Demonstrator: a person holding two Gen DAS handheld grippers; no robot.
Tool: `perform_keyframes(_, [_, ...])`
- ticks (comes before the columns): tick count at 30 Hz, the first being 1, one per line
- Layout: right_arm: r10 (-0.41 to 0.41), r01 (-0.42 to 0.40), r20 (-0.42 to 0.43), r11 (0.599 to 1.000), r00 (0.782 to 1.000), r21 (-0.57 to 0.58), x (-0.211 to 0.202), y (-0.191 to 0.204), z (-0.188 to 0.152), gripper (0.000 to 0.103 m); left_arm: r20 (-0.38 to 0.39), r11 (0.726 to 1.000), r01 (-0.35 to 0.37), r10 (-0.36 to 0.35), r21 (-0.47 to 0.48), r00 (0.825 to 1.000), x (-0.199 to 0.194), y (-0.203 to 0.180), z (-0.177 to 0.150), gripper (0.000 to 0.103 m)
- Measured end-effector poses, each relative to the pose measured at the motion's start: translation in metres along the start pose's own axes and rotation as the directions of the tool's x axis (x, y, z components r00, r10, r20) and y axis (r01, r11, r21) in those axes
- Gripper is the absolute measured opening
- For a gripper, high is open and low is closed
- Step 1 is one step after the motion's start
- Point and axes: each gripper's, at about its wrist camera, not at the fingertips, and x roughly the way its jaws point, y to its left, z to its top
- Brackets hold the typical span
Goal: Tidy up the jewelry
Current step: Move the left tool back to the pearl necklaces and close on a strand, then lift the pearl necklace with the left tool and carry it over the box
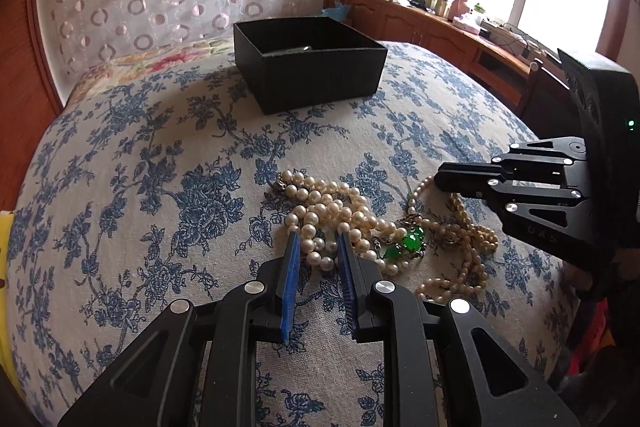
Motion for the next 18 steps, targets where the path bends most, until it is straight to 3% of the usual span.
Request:
perform_keyframes(6, [0.000, 0.000, 0.002, 1.000, 1.000, 0.000, -0.001, 0.001, 0.000, 0.006, 0.000, 1.000, 0.001, -0.001, -0.023, 1.000, 0.002, 0.002, 0.002, 0.018])
perform_keyframes(8, [-0.001, 0.001, 0.002, 1.000, 1.000, 0.000, -0.002, 0.001, -0.001, 0.006, -0.002, 0.999, 0.000, 0.000, -0.032, 1.000, 0.002, 0.004, 0.001, 0.006])
perform_keyframes(18, [-0.002, 0.002, 0.002, 1.000, 1.000, -0.001, -0.001, 0.003, 0.000, 0.006, 0.093, 1.000, -0.008, 0.009, -0.016, 0.996, -0.032, 0.001, 0.010, 0.006])
